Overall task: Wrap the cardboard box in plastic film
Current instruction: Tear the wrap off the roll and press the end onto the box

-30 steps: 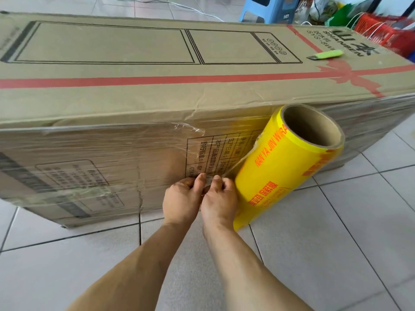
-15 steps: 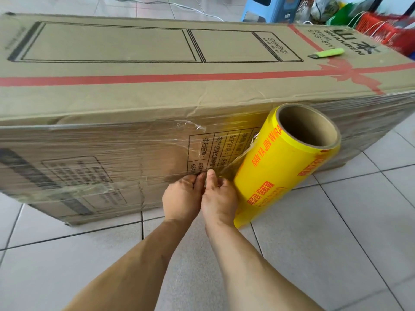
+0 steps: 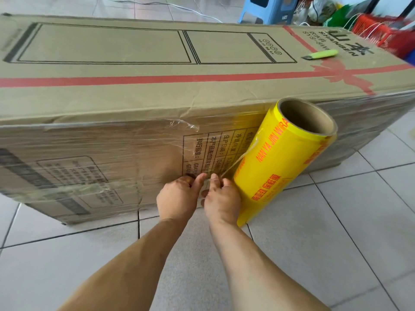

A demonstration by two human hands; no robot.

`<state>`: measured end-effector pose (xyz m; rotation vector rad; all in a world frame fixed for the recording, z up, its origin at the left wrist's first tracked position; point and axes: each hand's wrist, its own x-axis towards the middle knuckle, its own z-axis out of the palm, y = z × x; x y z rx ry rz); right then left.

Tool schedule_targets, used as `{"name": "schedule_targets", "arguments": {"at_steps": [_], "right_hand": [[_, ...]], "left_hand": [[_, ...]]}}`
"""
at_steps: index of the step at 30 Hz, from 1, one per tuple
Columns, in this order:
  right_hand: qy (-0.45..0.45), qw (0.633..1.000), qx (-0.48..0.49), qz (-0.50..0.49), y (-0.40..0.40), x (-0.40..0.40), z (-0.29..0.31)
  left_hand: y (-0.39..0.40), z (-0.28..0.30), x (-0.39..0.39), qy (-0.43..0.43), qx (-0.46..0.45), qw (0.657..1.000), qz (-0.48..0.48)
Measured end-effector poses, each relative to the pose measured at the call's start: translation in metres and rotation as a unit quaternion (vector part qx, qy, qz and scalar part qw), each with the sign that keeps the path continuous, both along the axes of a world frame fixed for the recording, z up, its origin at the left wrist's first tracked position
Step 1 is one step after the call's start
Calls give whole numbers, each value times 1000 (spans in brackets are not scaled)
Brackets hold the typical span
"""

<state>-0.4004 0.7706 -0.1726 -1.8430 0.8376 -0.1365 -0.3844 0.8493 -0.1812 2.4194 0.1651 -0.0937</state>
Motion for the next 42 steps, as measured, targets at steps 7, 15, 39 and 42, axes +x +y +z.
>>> {"name": "schedule_targets", "arguments": {"at_steps": [7, 15, 39, 42], "right_hand": [[64, 997, 36, -6, 3, 4, 8], [29, 998, 63, -13, 9, -1, 3], [22, 987, 108, -118, 8, 4, -19], [46, 981, 164, -90, 9, 11, -31]], "left_hand": [[-2, 4, 0, 44, 33, 998, 8], [2, -7, 2, 20, 55, 998, 0], [-2, -18, 5, 49, 80, 996, -4], [-3, -22, 6, 52, 97, 994, -3]]}}
